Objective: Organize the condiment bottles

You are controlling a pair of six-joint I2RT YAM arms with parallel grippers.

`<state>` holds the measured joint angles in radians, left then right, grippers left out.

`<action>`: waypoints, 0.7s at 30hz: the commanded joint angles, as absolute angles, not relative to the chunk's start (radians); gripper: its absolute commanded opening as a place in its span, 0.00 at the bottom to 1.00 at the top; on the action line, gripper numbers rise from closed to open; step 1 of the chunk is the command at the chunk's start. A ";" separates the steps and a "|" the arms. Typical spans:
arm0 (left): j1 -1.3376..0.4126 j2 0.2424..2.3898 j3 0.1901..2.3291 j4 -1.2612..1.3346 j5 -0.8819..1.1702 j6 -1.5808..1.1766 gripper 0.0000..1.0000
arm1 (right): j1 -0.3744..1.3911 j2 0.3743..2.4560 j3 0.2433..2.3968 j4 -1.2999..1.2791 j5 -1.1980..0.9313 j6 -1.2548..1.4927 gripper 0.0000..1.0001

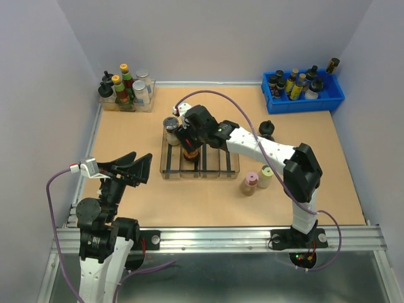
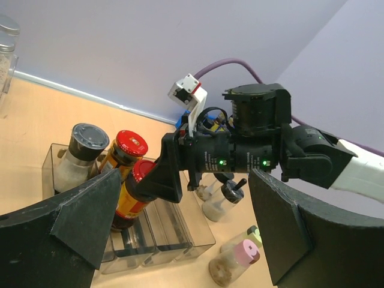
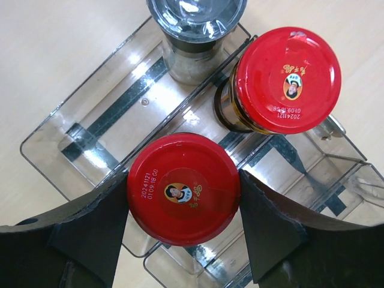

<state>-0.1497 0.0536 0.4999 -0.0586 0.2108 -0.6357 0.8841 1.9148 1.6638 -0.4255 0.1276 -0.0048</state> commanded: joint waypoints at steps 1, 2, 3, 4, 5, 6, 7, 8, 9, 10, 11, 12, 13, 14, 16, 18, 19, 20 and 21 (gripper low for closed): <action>-0.150 0.043 0.538 -0.029 0.209 -0.617 0.99 | 0.890 1.894 1.775 -0.305 0.167 -0.038 0.00; -0.150 0.044 0.535 -0.029 0.209 -0.620 0.99 | 0.890 1.905 1.779 -0.305 0.172 -0.038 0.00; -0.150 0.048 0.535 -0.026 0.210 -0.621 0.99 | 0.888 1.916 1.790 -0.304 0.190 -0.040 0.00; -0.150 0.048 0.535 -0.025 0.212 -0.623 0.99 | 0.888 1.933 1.793 -0.304 0.201 -0.037 0.00; -0.149 0.046 0.535 -0.025 0.213 -0.624 0.99 | 0.888 1.940 1.799 -0.302 0.230 -0.032 0.00; -0.149 0.045 0.535 -0.025 0.213 -0.624 0.99 | 0.888 1.945 1.804 -0.301 0.244 -0.029 0.00; -0.150 0.043 0.537 -0.026 0.215 -0.624 0.99 | 0.890 1.951 1.807 -0.301 0.255 -0.025 0.01; -0.149 0.040 0.541 -0.028 0.216 -0.624 0.99 | 0.888 1.953 1.809 -0.301 0.255 -0.023 0.04; -0.149 0.038 0.543 -0.031 0.216 -0.621 0.99 | 0.890 1.954 1.810 -0.301 0.253 -0.023 0.10; -0.150 0.038 0.546 -0.035 0.215 -0.621 0.99 | 0.888 1.953 1.807 -0.301 0.253 -0.021 0.20; -0.150 0.038 0.546 -0.038 0.215 -0.620 0.99 | 0.888 1.950 1.804 -0.299 0.256 -0.018 0.28; -0.150 0.038 0.546 -0.037 0.213 -0.620 0.99 | 0.888 1.947 1.804 -0.301 0.265 -0.017 0.41; -0.150 0.040 0.546 -0.038 0.213 -0.618 0.99 | 0.890 1.944 1.796 -0.299 0.270 -0.014 0.64; -0.150 0.041 0.546 -0.040 0.215 -0.620 0.99 | 0.888 1.939 1.792 -0.301 0.275 -0.012 0.71; -0.150 0.046 0.546 -0.037 0.216 -0.624 0.99 | 0.888 1.913 1.770 -0.301 0.285 -0.002 0.90; -0.150 0.051 0.548 -0.032 0.219 -0.626 0.99 | 0.888 1.875 1.750 -0.299 0.296 0.024 1.00; -0.150 0.052 0.546 -0.029 0.218 -0.626 0.99 | 0.890 1.861 1.743 -0.301 0.302 0.032 1.00; -0.149 0.054 0.548 -0.028 0.219 -0.624 0.99 | 0.888 1.847 1.720 -0.301 0.301 0.037 1.00; -0.150 0.058 0.552 -0.026 0.216 -0.621 0.99 | 0.888 1.815 1.710 -0.299 0.295 0.043 1.00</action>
